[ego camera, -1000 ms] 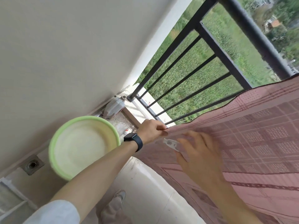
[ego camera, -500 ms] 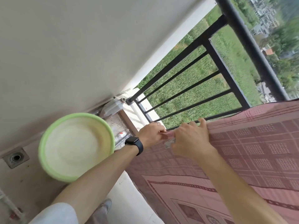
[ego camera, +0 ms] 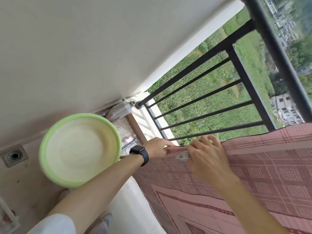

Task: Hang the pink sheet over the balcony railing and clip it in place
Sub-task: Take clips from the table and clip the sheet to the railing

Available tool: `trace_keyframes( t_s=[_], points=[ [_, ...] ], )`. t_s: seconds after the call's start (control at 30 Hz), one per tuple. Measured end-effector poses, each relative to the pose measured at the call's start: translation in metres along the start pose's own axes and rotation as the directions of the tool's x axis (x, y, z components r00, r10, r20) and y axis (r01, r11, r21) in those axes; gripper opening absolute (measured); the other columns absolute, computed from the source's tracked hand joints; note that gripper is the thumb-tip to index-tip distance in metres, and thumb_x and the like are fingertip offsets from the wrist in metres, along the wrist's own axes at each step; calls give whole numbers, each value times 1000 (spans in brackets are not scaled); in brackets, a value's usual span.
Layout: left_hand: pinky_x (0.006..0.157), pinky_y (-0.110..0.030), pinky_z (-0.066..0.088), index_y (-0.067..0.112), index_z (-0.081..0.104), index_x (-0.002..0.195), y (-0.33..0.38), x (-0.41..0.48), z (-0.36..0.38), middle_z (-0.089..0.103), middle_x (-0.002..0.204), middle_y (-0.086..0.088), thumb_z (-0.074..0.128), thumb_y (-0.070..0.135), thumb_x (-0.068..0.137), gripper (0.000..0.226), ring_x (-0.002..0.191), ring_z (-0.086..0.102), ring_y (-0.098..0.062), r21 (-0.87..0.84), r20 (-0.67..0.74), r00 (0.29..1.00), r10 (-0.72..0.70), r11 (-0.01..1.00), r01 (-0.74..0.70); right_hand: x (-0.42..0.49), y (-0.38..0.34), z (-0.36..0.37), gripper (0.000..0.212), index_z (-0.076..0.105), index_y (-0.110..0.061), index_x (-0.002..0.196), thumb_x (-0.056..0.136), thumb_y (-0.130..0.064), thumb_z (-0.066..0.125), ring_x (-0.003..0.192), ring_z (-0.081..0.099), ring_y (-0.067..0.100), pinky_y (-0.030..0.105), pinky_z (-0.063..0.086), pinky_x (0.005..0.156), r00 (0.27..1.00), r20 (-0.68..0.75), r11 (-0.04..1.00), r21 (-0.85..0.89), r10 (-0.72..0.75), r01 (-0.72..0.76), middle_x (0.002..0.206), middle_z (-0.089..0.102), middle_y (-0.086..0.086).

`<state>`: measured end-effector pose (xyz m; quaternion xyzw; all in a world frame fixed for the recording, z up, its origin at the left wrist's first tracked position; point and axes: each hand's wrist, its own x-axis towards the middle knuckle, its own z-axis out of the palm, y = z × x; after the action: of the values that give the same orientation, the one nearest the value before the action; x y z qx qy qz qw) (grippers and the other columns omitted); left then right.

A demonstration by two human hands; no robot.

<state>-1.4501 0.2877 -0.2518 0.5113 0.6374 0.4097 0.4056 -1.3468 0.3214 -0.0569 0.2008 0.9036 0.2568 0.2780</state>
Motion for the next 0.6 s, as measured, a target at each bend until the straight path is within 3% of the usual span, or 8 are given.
trace_keyframes(
  t_s=[0.1,0.23,0.4,0.47,0.53,0.6],
  points=[
    [65,-31,50,34,73,103,-11,2,10,75,93,5,55,34,95,20,85,66,-20,55,-71,997,6,998,-2,-3,-1,3,16,77,-20,86,72,-28,80,98,61,19,44,36,98,1000,29,1000,-22,-13,13,100,73,-5],
    [60,-26,38,26,75,97,-17,7,17,75,89,1,57,31,96,19,82,65,-20,71,-158,986,52,997,-41,-1,-7,0,16,75,-23,92,81,-33,69,109,57,19,46,30,106,997,71,1000,-22,19,-17,109,71,-6],
    [58,-18,35,24,77,90,-24,12,16,74,81,5,67,38,89,17,74,63,-12,-39,-234,972,22,999,-32,20,-24,-9,25,67,-28,105,90,-43,53,135,41,26,56,-2,118,978,203,998,-4,58,-58,146,48,1],
    [59,-15,41,24,78,87,-26,15,12,74,80,7,72,40,85,17,72,61,-7,-99,-245,969,-9,995,-16,36,-28,-7,27,65,-29,100,90,-50,51,129,47,26,57,0,118,945,319,997,-6,70,-71,134,56,0],
    [65,-20,49,24,78,85,-29,16,11,74,80,8,74,44,82,21,71,62,-5,-153,-238,971,-27,988,-10,53,-30,-4,25,61,-26,87,88,-49,52,103,60,20,52,23,116,918,390,994,54,70,-99,99,65,-6],
    [65,-23,51,24,77,81,-31,15,15,73,76,10,71,55,80,32,71,65,-5,-208,-235,971,-37,978,-13,66,-29,-1,23,49,-23,71,87,-40,54,74,56,17,40,45,96,917,396,986,125,57,-115,73,55,-8]
  ],
)
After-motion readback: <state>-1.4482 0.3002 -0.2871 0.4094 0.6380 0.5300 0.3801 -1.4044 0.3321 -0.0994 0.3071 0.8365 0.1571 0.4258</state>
